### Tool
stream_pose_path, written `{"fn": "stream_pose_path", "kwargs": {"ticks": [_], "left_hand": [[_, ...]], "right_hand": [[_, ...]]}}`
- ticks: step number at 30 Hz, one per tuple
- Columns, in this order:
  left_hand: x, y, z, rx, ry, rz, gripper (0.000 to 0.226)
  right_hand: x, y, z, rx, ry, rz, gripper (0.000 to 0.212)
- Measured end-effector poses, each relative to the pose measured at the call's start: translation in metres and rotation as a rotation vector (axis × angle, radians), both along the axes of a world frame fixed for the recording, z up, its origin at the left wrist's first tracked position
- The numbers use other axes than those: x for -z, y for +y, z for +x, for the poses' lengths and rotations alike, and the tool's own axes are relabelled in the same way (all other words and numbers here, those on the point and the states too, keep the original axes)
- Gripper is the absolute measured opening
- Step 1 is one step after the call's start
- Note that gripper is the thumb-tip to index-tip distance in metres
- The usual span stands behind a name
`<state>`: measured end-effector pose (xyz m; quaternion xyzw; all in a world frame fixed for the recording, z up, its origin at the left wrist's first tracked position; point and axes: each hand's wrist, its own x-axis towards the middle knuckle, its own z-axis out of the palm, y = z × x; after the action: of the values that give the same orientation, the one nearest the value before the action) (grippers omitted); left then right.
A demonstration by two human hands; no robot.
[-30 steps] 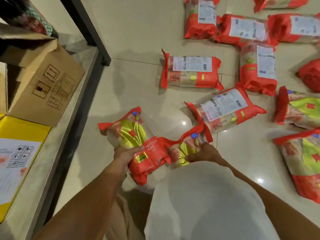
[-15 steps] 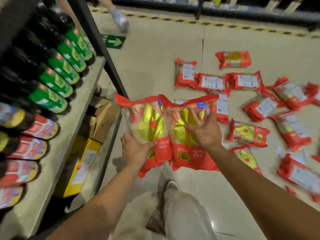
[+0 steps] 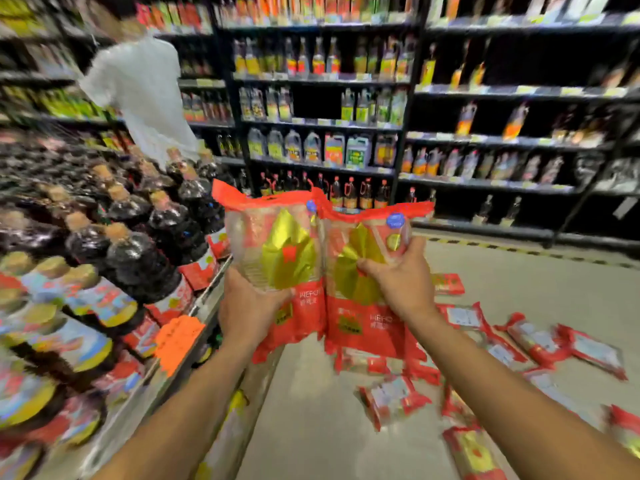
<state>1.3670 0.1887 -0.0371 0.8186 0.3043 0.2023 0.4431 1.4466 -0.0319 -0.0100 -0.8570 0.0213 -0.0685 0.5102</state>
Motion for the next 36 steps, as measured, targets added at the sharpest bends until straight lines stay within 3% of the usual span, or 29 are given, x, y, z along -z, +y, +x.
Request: {"fn": "stream_pose_path", "kwargs": {"ticks": [7, 14, 19, 27, 36], "left_hand": [[-0.085, -0.004, -0.076, -0.131, -0.147, 0.025, 0.08], [-0.13, -0.034, -0.162, -0.326, -0.196, 0.091, 0.099], [-0.146, -0.052, -0.235, -0.499, -0.22, 0.152, 0.092], [-0.164, -0.065, -0.384, -0.863, -0.13, 0.251, 0.09], [-0.184, -0.072, -0.558, -1.205, -0.212, 0.294, 0.094]], "right_hand": [[-0.085, 0.007, -0.039, -0.188, -0.106, 0.033, 0.066], [-0.119, 0.005, -0.084, -0.397, -0.172, 0.096, 0.069], [-0.138, 0.02, -0.126, -0.571, -0.187, 0.127, 0.073], [-0.147, 0.075, -0.239, -0.901, -0.161, 0.193, 0.073], [-0.175, 0.148, -0.404, -1.244, -0.179, 0.272, 0.087]]}}
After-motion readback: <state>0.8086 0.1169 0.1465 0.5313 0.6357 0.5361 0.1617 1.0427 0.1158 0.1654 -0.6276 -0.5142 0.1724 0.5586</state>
